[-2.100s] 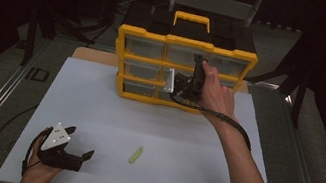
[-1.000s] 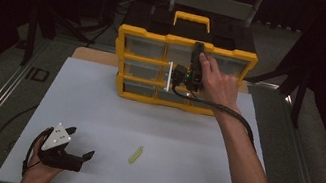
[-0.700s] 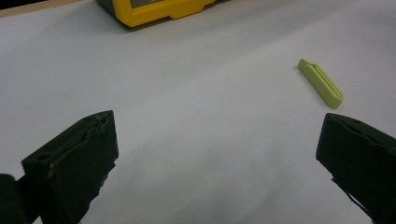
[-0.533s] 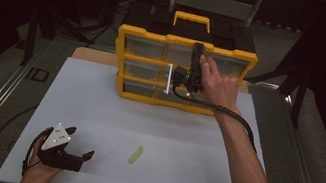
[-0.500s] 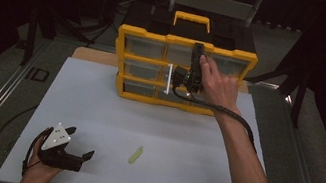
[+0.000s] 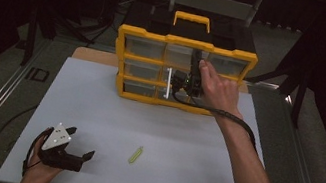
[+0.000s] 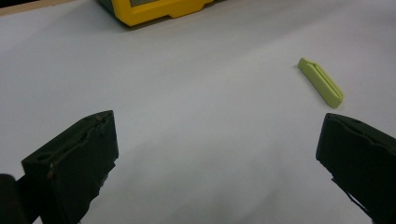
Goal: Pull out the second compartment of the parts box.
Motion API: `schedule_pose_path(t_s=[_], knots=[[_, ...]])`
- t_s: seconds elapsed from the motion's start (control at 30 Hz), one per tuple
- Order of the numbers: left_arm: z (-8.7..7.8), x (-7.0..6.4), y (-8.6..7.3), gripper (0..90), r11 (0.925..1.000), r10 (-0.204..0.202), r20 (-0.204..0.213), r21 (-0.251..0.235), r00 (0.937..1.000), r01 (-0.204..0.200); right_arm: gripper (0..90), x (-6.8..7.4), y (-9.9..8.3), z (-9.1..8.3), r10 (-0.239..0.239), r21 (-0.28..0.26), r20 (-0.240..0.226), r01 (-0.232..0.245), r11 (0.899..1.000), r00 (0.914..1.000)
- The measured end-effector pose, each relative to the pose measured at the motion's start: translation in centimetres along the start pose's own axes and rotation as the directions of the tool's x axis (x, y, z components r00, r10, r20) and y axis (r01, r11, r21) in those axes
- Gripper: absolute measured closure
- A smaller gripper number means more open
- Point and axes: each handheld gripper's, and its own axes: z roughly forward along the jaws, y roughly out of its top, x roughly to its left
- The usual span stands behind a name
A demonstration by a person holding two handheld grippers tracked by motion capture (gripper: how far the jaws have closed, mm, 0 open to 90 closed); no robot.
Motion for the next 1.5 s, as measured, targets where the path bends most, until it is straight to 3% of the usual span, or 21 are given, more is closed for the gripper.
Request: schedule_pose_path(t_s=[0.67,0.9,1.5], knots=[[0.0,0.0,0.0,0.0,1.0,-0.001,-0.003,-0.002,1.0,0.001,79.3,-0.2,0.2,-0.7,0.001,0.009,-0.045,0.0,1.0,0.999],[0.0,0.0,0.0,0.0,1.0,0.0,-0.003,-0.002,1.0,0.0,79.3,-0.3,0.1,-1.3,0.014,-0.001,-0.045,-0.014,1.0,0.9989],[0.0,-0.1,0.0,0.1,1.0,0.0,-0.003,-0.003,1.0,0.0,79.3,-0.6,0.0,-3.0,-0.009,-0.013,-0.055,0.009,1.0,0.9984]])
